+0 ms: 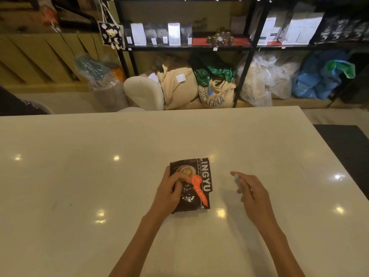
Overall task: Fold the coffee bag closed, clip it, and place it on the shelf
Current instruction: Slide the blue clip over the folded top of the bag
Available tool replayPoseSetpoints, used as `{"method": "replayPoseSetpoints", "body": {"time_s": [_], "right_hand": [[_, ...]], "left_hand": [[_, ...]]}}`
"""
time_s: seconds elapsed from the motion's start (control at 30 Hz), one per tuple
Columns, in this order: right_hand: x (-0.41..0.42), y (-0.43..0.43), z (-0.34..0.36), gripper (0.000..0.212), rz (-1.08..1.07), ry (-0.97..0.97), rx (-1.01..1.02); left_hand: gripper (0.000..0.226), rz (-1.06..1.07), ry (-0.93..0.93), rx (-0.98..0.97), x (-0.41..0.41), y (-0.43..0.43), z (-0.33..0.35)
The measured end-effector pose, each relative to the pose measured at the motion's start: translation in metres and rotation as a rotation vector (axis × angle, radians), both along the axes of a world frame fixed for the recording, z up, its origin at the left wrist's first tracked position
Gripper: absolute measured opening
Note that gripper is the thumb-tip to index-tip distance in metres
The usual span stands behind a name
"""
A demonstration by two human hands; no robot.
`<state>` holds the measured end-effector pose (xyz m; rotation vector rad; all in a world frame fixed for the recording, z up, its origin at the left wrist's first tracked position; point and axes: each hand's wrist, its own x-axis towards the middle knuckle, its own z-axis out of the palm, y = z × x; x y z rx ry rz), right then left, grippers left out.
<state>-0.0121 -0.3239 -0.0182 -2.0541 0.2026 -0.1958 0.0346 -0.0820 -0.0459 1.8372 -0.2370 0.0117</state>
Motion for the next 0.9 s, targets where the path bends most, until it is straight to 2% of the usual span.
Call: {"method": "replayPoseSetpoints", "body": {"time_s": [0.1, 0.2, 0.3, 0.4, 0.47, 0.53, 0.6, 0.73, 0.83, 0.9], "right_hand": [[0.011, 0.03, 0.026, 0.019, 0.209, -0.002, 0.07], [0.021, 0.061, 0.038, 0.011, 0.357, -0.037, -0.052], [0.029, 0.077, 0.042, 0.006, 0.415, -0.099, -0.157], [0.033, 0.075, 0.042, 0.023, 0.448, -0.061, -0.13], [0.029, 0.072, 0.038, 0.031, 0.48, -0.035, -0.259], [0.023, 0.066, 0.033, 0.029, 0.444, -0.103, -0.498], [0.016, 0.059, 0.033, 0.029, 0.366, -0.142, -0.579], [0.004, 0.056, 0.036, 0.036, 0.318, -0.197, -0.432], [-0.004, 0.056, 0.035, 0.034, 0.278, -0.098, -0.211], [-0.007, 0.057, 0.032, 0.022, 0.261, 0.016, -0.072]], "left_hand": [[0.022, -0.067, 0.121, -0.002, -0.002, 0.003, 0.013], [0.034, -0.114, 0.176, 0.012, -0.004, 0.002, 0.022], [0.031, -0.111, 0.159, -0.003, -0.006, 0.002, 0.025], [0.031, -0.071, 0.091, 0.002, -0.009, 0.002, 0.026], [0.03, -0.038, 0.057, 0.009, -0.01, 0.0, 0.026], [0.029, 0.015, 0.043, -0.001, -0.01, -0.001, 0.025], [0.03, 0.058, 0.058, -0.011, -0.01, 0.001, 0.022], [0.029, 0.018, 0.118, -0.089, -0.011, 0.001, 0.02], [0.024, -0.026, 0.221, -0.181, -0.01, -0.001, 0.021], [0.024, -0.032, 0.215, -0.183, -0.008, 0.001, 0.022]]}}
